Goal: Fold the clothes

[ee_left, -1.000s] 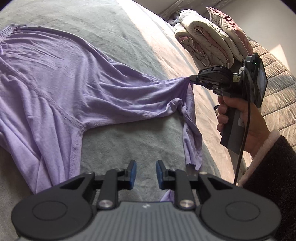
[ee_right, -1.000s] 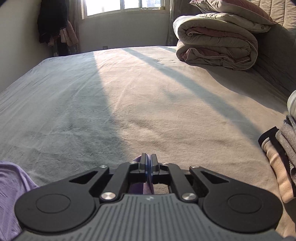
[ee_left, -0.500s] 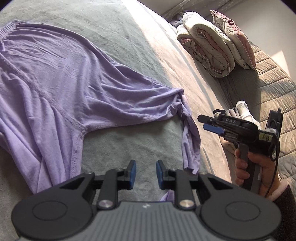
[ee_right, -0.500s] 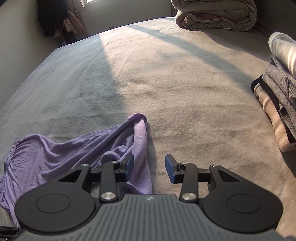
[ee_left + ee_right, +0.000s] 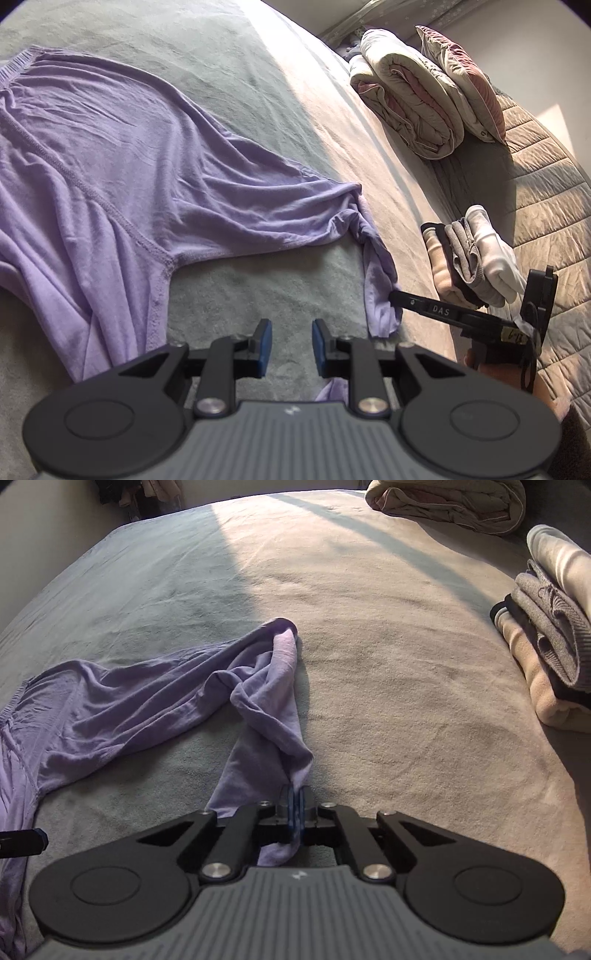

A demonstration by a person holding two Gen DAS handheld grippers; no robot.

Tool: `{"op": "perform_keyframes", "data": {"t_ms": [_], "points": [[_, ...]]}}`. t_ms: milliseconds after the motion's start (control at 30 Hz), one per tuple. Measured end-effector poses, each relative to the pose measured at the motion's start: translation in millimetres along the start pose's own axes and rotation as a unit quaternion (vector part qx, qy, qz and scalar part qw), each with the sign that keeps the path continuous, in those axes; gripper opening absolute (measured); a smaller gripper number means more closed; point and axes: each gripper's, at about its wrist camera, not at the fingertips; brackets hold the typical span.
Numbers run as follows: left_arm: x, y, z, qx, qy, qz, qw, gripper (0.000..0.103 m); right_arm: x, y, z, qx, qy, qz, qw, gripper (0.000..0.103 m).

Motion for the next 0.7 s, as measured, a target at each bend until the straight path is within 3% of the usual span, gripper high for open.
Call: {"op": "perform_keyframes", "data": {"t_ms": [133, 233, 333, 700], "points": [[-1.3, 1.4, 1.3, -0.007, -0.002, -0.003, 1.0000, 0.023, -7.5, -6.0, 18.1, -0.055, -0.038, -0.114, 0.991, 0.002], [-2.9, 1.6, 2.1, -0.006, -0.002, -0.005, 1.0000, 0.023, -10.8, -10.7, 27.9, -0.095, -0.081, -0.207, 0.970, 0.002], [-4.5, 3.3, 3.4, -0.009, -0.003, -0.008, 0.9999, 0.023, -10.7, -22.0, 29.0, -0.098, -0.104, -0.250, 0.958, 0.002], [-19.2, 15.0, 15.7, -0.026, -0.020, -0.014, 0.9994, 0.023, 15.0, -24.3, -14.7, -0.063, -0.028, -0.203, 0.977, 0.004]]}}
Point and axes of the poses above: each gripper's, at about its wrist camera, not at the fingertips, and x roughly the way its jaws point, y to its left, z to its top
